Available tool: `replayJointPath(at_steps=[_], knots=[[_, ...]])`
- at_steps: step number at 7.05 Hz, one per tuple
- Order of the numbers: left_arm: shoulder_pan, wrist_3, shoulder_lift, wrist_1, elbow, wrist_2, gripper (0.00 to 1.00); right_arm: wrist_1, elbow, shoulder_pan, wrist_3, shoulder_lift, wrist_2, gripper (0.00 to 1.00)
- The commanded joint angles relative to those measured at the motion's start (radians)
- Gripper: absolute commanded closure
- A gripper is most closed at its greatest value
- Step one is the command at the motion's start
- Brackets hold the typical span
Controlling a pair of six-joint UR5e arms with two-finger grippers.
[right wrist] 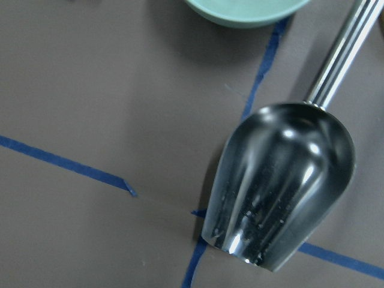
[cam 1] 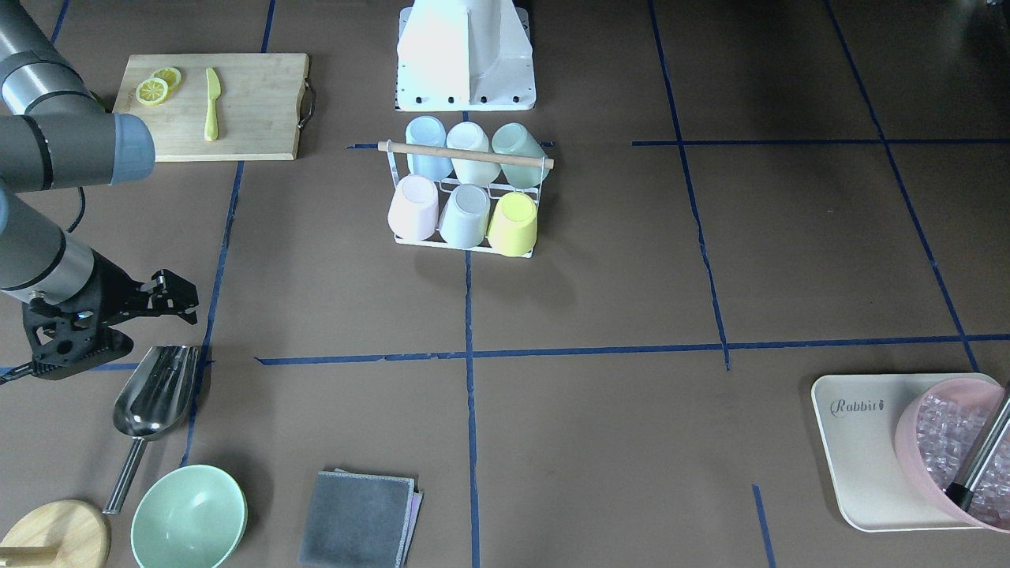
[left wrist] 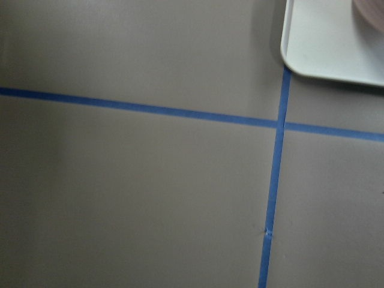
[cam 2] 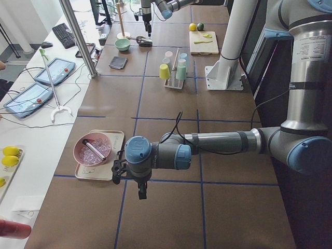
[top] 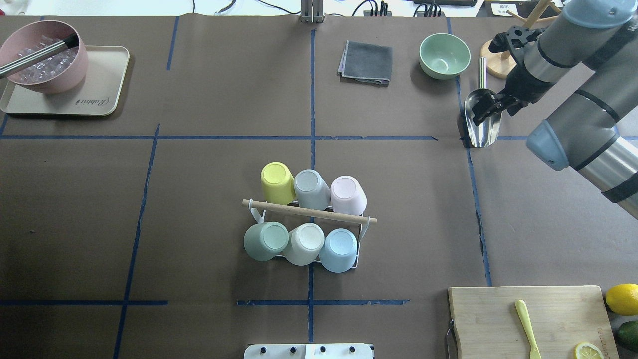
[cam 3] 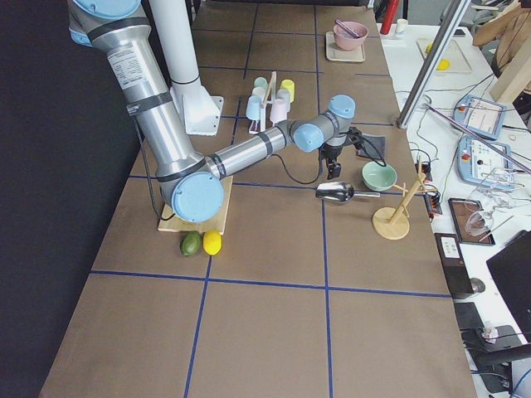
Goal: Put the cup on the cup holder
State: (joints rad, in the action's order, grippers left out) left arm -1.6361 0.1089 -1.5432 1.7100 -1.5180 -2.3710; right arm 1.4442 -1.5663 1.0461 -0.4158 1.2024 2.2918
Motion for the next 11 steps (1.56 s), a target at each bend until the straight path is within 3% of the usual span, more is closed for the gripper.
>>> replayJointPath(at_steps=[1, 4, 6, 8, 11], knots=[[-0.001, 0.049, -0.009, 0.017, -0.016, -0.01, 0.0, 0.001, 0.0, 0.083, 0.002, 0.089, 0.072, 0.0], [0.007, 0.103, -0.002, 0.005, -0.054, -0.028, 0.0, 0.004, -0.008, 0.175, 0.024, 0.167, 0.09, 0.0], [0.041, 0.103, 0.058, 0.002, -0.123, -0.024, 0.0, 0.004, -0.046, 0.267, 0.11, 0.254, 0.138, 0.0], [0.091, 0.088, 0.058, -0.071, -0.158, -0.024, 0.0, 0.002, -0.138, 0.348, 0.225, 0.418, 0.13, 0.0], [0.082, -0.039, 0.066, -0.084, -0.16, -0.027, 0.0, 0.004, -0.135, 0.469, 0.325, 0.52, 0.088, 0.0]])
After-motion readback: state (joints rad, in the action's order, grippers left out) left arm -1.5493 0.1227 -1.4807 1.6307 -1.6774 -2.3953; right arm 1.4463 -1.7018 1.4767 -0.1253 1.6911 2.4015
